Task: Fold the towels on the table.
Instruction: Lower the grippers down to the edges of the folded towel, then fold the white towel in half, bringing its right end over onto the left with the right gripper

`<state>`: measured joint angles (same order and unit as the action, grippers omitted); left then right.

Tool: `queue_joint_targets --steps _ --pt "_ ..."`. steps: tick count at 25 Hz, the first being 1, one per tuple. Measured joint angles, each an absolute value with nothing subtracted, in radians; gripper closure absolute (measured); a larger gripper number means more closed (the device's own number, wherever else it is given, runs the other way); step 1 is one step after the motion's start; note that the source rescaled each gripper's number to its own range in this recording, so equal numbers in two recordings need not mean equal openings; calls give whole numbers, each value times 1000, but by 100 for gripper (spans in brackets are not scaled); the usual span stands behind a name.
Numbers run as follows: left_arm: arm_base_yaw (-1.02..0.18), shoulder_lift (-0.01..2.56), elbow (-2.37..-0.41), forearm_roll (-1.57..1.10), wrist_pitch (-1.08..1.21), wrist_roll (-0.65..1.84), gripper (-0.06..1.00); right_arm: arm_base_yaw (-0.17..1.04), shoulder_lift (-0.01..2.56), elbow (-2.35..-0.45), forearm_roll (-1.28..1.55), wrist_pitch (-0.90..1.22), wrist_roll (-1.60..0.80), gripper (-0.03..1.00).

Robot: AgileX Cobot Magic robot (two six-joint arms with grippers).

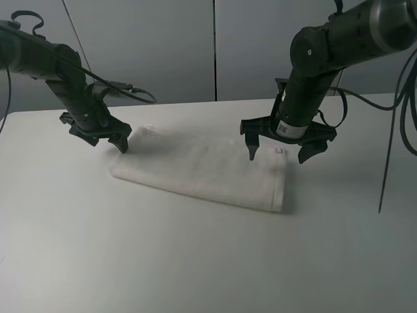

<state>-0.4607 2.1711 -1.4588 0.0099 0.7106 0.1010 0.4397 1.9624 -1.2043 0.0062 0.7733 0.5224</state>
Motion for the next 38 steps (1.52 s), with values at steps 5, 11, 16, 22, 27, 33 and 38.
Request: queue_joint_targets --steps 5,11,16,22,27,33,38 --pt "-461 2198 -1465 21 714 103 -1 440 2022 -1206 16 780 520 -3" --pt "-461 2219 -1481 21 716 104 -1 440 2051 -1212 18 766 524 -3" --pt "-461 2228 -1487 21 718 104 -1 440 2083 -1212 18 745 528 -3" --pt "-461 2235 -1488 13 718 104 -1 440 2104 -1214 20 732 530 -3" --pt "-461 2235 -1488 13 718 104 -1 440 2107 -1220 50 701 530 49" --pt "-461 2237 -1488 7 718 107 -1 440 2107 -1222 70 682 500 95" --pt "-461 2237 -1488 0 718 107 -1 440 2107 -1222 70 682 484 95"
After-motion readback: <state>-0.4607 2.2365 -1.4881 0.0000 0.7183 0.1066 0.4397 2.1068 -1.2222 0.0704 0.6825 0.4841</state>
